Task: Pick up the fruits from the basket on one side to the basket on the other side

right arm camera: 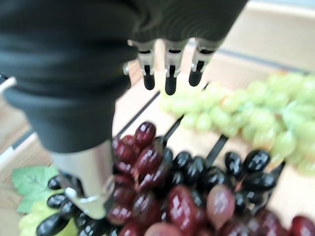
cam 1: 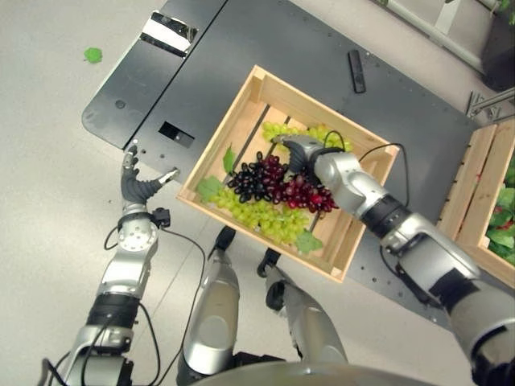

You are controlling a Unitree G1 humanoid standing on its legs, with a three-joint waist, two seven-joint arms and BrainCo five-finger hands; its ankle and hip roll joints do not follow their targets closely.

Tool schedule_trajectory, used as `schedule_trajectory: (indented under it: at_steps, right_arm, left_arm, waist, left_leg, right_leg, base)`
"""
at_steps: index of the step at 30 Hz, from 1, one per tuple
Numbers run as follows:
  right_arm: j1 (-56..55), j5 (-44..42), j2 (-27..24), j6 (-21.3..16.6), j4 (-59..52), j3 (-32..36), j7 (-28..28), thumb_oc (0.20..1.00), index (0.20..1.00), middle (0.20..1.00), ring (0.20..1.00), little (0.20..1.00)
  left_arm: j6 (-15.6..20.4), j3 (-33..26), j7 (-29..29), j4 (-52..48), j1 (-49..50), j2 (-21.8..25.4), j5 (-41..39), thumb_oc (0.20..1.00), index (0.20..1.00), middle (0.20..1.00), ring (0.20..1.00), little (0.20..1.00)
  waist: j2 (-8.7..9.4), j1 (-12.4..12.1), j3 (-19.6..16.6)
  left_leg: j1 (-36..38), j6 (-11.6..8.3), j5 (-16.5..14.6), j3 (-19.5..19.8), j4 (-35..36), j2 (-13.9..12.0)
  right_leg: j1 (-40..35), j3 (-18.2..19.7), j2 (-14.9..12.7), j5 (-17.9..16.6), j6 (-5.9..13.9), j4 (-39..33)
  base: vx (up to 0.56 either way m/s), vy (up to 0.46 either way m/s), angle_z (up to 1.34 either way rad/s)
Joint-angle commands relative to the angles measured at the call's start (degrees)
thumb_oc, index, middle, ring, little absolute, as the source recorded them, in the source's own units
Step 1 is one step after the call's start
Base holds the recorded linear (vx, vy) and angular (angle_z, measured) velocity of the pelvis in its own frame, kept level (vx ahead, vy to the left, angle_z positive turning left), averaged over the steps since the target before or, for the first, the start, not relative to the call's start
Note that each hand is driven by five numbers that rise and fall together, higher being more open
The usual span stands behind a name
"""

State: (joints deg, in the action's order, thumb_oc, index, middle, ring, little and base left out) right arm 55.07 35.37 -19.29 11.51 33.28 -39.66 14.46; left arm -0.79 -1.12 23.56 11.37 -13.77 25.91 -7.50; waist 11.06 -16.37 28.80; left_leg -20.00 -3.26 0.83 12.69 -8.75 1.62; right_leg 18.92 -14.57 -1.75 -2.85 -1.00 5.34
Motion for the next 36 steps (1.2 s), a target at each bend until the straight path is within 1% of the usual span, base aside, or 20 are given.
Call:
schedule_trajectory:
  at_steps: [1,10,20,21,22,23,24,36]
  right_arm:
    - [4.0,2.6,1.0,-0.8,-2.7,-0.7,-1.9,1.0,1.0,1.0,1.0,1.0]
    - [2.7,2.6,1.4,-0.7,-1.0,-1.2,-2.3,1.0,1.0,1.0,1.0,1.0]
    - [1.4,3.4,2.0,-0.7,-0.8,-1.2,-2.5,1.0,1.0,1.0,1.0,1.0]
    - [1.4,3.7,2.0,-0.8,-1.0,-1.3,-2.4,0.805,0.805,0.805,0.805,0.805]
    - [1.4,4.1,2.0,-0.8,-1.1,-1.3,-2.4,0.564,0.564,0.564,0.564,0.564]
    - [1.3,4.1,2.0,-0.8,-1.1,-1.3,-2.3,0.395,0.395,0.395,0.395,0.395]
    - [1.4,4.5,2.1,-0.9,-1.6,-1.3,-2.2,0.2,0.2,0.2,0.2,0.2]
    - [0.7,5.4,1.9,-0.7,-3.3,-0.6,-2.3,0.2,0.2,0.2,0.2,0.2]
  left_arm:
    - [1.3,-1.8,0.5,-4.2,-0.6,3.3,2.7,1.0,1.0,1.0,1.0,1.0]
    - [1.3,-1.8,0.8,-3.8,-0.6,3.3,2.0,1.0,1.0,1.0,1.0,1.0]
    - [1.2,-1.2,1.5,-3.8,-1.2,3.0,2.6,1.0,1.0,1.0,1.0,1.0]
    - [1.2,-1.1,1.5,-3.8,-1.1,3.0,2.7,1.0,1.0,1.0,1.0,1.0]
    - [1.2,-1.1,1.6,-3.8,-1.1,3.0,2.7,1.0,1.0,1.0,1.0,1.0]
    - [1.2,-1.1,1.6,-3.8,-1.1,3.0,2.7,1.0,1.0,1.0,1.0,1.0]
    - [1.1,-1.0,1.6,-3.9,-1.2,2.9,2.8,1.0,1.0,1.0,1.0,1.0]
    - [0.8,-0.6,1.6,-4.0,-1.3,2.6,2.9,1.0,1.0,1.0,1.0,1.0]
  waist:
    - [5.9,-0.5,1.0]
    - [6.52,-0.8,1.0]
    - [6.83,-0.2,1.0]
    - [6.85,-0.1,1.0]
    - [6.85,-0.1,1.0]
    - [6.86,-0.1,1.0]
    - [6.92,0.0,1.0]
    - [6.66,0.2,1.0]
  left_leg:
    - [-1.8,3.96,0.9,-1.9,1.0,3.8]
    - [-2.5,3.93,1.1,-1.6,1.2,3.8]
    - [-3.1,3.96,0.9,-1.5,0.9,3.6]
    - [-3.2,4.0,0.8,-1.6,0.8,3.7]
    - [-3.3,4.01,0.7,-1.6,0.7,3.7]
    - [-3.3,4.01,0.7,-1.6,0.7,3.8]
    - [-3.4,4.04,0.7,-1.7,0.6,3.8]
    - [-3.9,3.93,0.8,-1.4,0.2,3.8]
  right_leg:
    - [-1.4,0.5,-1.8,-1.4,5.21,1.2]
    - [-0.9,0.2,-1.7,-1.4,5.29,1.2]
    - [-0.3,0.2,-1.7,-1.3,5.19,1.5]
    - [-0.2,0.2,-1.7,-1.3,5.19,1.6]
    - [-0.1,0.2,-1.7,-1.3,5.19,1.6]
    - [-0.1,0.2,-1.7,-1.3,5.19,1.6]
    - [0.0,0.2,-1.7,-1.3,5.17,1.7]
    - [0.5,0.1,-1.8,-1.3,5.14,2.0]
  base:
    - [0.0,0.0,0.0]
    - [0.0,0.0,0.0]
    - [0.0,0.0,0.0]
    - [0.0,0.0,0.0]
    - [0.0,0.0,0.0]
    - [0.0,0.0,0.0]
    - [0.0,0.0,0.0]
    - [0.0,0.0,0.0]
